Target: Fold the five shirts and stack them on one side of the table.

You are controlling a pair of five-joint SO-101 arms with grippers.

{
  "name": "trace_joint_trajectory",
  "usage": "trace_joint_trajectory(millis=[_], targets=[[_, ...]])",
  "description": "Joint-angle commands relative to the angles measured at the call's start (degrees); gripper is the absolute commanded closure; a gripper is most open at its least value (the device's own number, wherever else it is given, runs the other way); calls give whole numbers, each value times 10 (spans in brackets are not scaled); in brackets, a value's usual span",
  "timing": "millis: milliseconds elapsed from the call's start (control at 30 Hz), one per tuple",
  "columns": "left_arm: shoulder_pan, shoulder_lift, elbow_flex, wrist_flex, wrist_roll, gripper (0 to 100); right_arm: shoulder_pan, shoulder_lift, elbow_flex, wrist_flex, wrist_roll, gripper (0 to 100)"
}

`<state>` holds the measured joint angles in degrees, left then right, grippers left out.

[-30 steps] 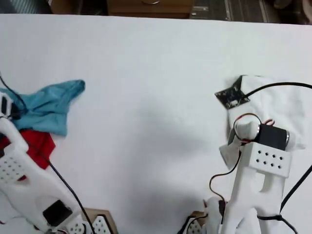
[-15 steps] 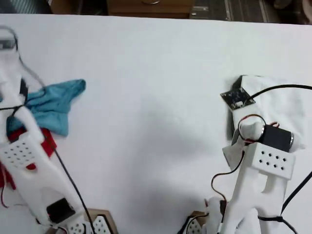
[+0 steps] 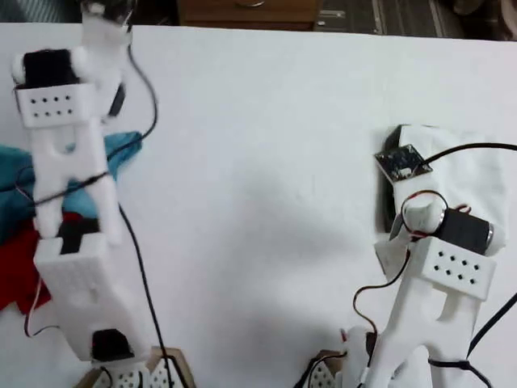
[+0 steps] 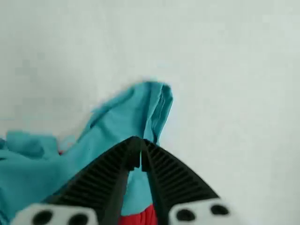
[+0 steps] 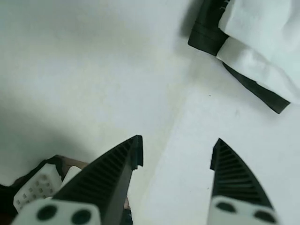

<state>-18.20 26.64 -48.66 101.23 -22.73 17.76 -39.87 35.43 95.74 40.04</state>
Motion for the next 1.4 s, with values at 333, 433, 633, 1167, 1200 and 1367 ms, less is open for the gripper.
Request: trace_joint_trajectory(millis=[333, 433, 633, 1167, 1200, 1367], targets=[[-313, 23, 87, -50, 33, 782, 3, -12, -6, -12, 0, 758], [-374, 37, 88, -128, 40, 782, 3, -12, -6, -14, 0, 758], [-433, 98, 87, -214, -21, 782, 3, -14, -6, -13, 0, 758], [-435, 248, -62, -239, -116, 905, 4, -15, -6, -10, 2, 758], [-433, 254, -74, -224, -108, 959, 4, -15, -6, -10, 3, 758], [-378, 255, -182, -142, -47, 979, 3, -12, -6, -14, 3, 758]])
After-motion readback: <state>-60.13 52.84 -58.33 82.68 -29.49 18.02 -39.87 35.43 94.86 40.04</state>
